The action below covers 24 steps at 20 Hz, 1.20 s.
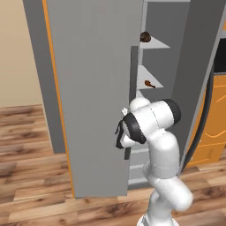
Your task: There's a chicken drumstick in the fridge that needs to be moved to the freezer for freezing. Pick up the chicken drumstick from the fridge, place it on any shelf in the freezer, and close the fridge and freezer doors when done.
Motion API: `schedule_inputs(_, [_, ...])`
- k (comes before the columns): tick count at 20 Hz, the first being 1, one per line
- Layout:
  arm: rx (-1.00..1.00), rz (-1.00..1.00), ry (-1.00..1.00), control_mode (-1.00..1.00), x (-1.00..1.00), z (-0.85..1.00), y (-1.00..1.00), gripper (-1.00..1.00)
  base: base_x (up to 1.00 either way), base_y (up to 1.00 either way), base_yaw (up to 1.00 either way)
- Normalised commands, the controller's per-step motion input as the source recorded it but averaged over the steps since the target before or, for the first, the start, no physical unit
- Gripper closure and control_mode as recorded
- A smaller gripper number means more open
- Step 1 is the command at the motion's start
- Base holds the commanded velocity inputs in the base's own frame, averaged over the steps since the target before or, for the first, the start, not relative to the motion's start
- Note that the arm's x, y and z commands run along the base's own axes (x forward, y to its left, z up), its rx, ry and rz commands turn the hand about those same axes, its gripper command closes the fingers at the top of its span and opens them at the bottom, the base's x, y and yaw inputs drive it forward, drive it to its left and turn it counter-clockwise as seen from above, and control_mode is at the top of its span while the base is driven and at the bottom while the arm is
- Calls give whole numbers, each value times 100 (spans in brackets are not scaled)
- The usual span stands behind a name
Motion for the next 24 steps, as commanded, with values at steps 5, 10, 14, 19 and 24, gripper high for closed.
schedule_inputs(5, [8, 5, -1, -100, 81, 0, -44, -100, 0, 0, 0])
schedule_inputs(10, [10, 4, 0, -100, 90, 1, -42, -100, 0, 0, 0])
schedule_inputs(14, [7, 3, 0, -100, 61, 5, -31, -100, 0, 0, 0])
schedule_inputs(19, [3, 0, 0, -100, 66, 6, -13, -100, 0, 0, 0])
schedule_inputs(24, [0, 0, 0, -100, 1, 42, -26, -100, 0, 0, 0])
